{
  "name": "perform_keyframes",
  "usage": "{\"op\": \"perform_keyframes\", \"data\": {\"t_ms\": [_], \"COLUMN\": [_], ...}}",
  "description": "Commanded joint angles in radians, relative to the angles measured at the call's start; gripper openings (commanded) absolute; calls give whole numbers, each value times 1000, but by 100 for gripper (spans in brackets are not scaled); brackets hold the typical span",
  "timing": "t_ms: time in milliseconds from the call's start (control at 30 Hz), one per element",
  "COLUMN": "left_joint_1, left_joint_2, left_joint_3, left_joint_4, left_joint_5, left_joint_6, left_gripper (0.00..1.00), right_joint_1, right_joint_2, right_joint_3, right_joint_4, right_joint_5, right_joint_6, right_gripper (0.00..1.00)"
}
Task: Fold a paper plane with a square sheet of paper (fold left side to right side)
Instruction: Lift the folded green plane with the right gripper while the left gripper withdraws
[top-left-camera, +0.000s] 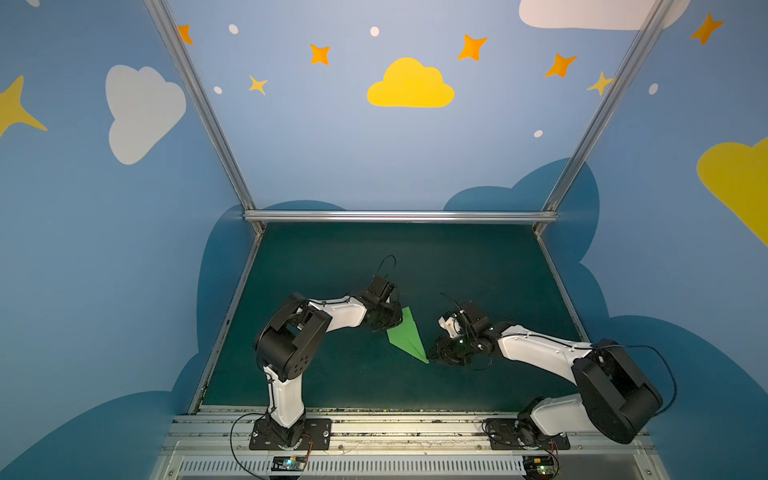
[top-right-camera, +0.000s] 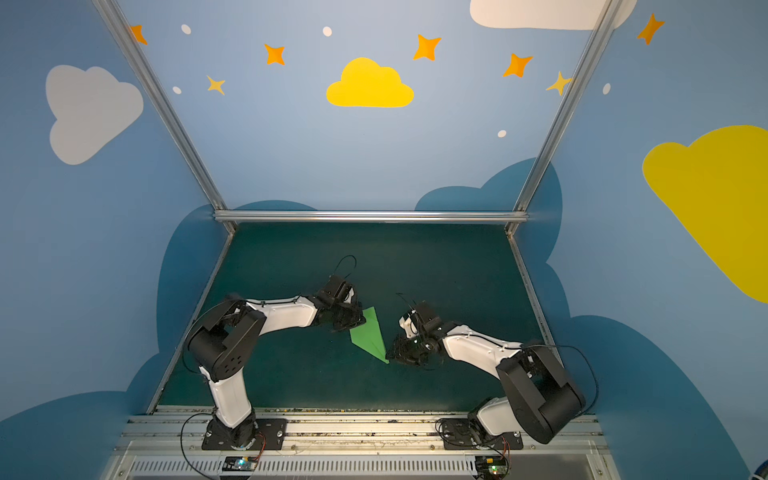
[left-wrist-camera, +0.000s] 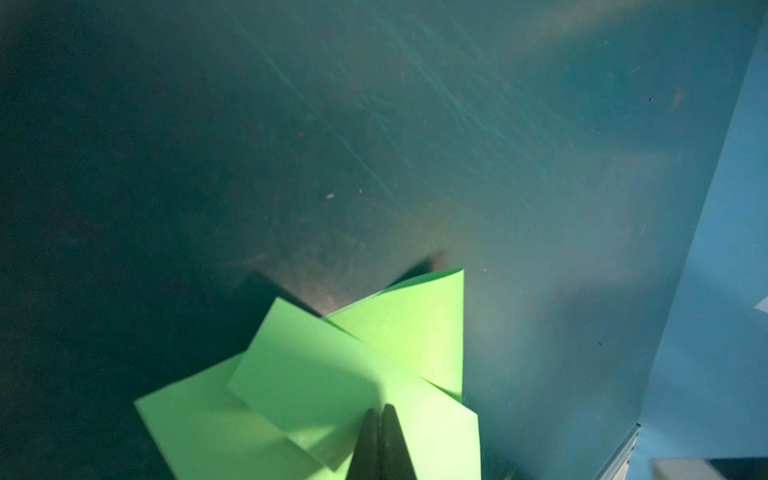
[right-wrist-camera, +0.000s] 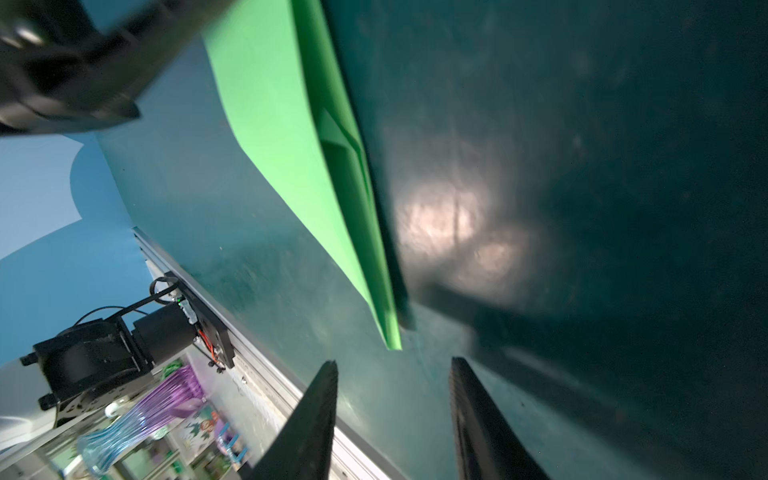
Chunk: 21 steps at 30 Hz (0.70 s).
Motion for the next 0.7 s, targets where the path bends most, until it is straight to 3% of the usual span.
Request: {"op": "perform_keyframes", "data": {"t_ms": [0,200,667], "left_joint_1": [5,8,9], "left_joint_2": [23,31,26], "left_joint_3": [-30,-39,-60], "left_joint_4": [-9,-3,5], "left_joint_5": [-30,-31,-36], "left_joint_6": [7,9,9], "left_gripper": [4,4,4], "right_joint_1": [1,2,-19], "right_joint_2": [-34,-58,90], "right_joint_3": [-53,-116,-129], "right_joint_4": [79,173,361], "right_joint_5": [-52,-79,-97], "right_joint_6": [73,162,238], "right_gripper": [44,43,37]}}
